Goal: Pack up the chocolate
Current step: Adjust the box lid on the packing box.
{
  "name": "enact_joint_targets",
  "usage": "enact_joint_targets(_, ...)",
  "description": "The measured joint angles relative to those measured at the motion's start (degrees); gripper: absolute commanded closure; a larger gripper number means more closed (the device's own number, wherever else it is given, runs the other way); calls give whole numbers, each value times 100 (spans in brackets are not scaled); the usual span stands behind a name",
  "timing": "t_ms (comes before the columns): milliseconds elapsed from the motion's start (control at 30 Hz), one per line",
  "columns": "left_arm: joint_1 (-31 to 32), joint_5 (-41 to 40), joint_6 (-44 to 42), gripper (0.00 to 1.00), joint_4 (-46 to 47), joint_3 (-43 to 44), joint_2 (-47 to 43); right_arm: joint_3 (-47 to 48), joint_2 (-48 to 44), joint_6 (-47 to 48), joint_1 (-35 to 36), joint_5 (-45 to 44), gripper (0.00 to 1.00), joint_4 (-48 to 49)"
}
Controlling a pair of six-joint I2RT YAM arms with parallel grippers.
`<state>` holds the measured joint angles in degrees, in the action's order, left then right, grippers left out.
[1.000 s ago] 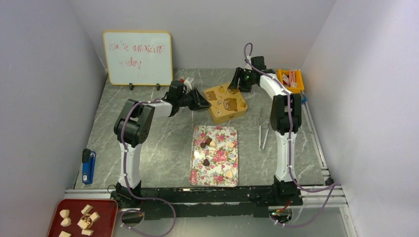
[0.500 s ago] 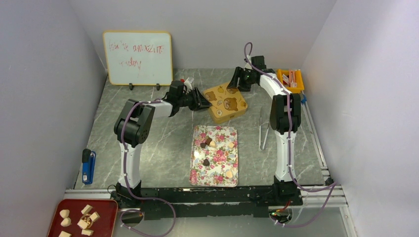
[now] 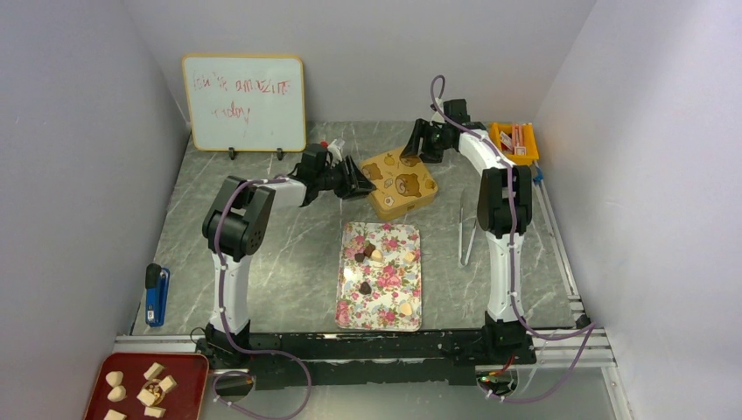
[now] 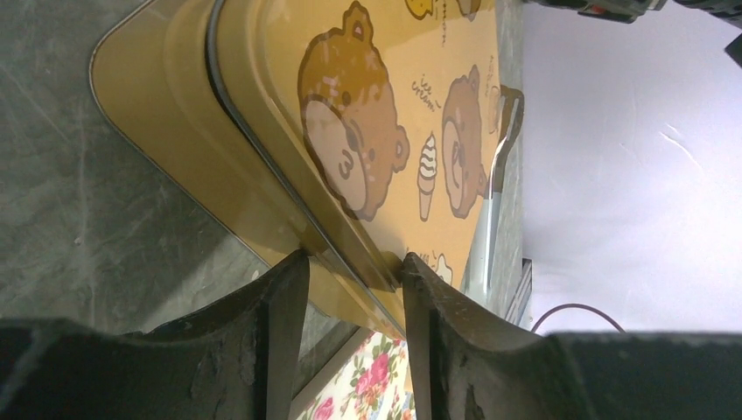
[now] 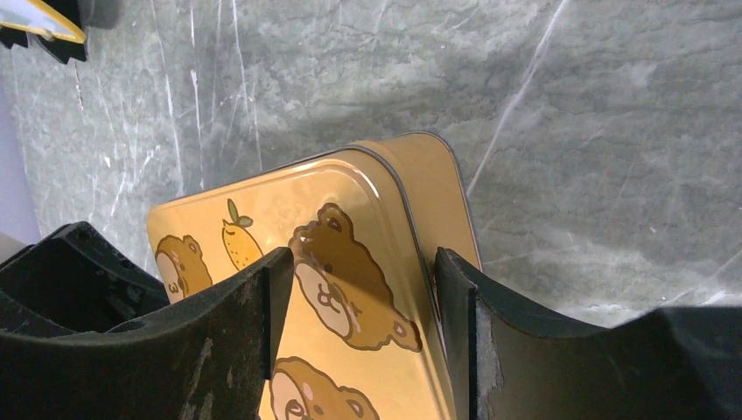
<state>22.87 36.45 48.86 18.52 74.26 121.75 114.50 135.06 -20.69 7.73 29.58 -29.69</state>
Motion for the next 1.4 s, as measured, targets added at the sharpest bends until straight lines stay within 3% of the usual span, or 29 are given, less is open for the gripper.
enact_joint_targets(633,87,-745,-494,58,-1545,752,9,341,227,74,83,-33,36,-201)
enact_joint_targets(1033,94,-844,-546,68,-2109,1152,116,942,584,83,90,0,44,-448)
enact_joint_targets(1400,111,-964,-664,69,-2949,1725,282,1091,680,103,98,-17,48,-439)
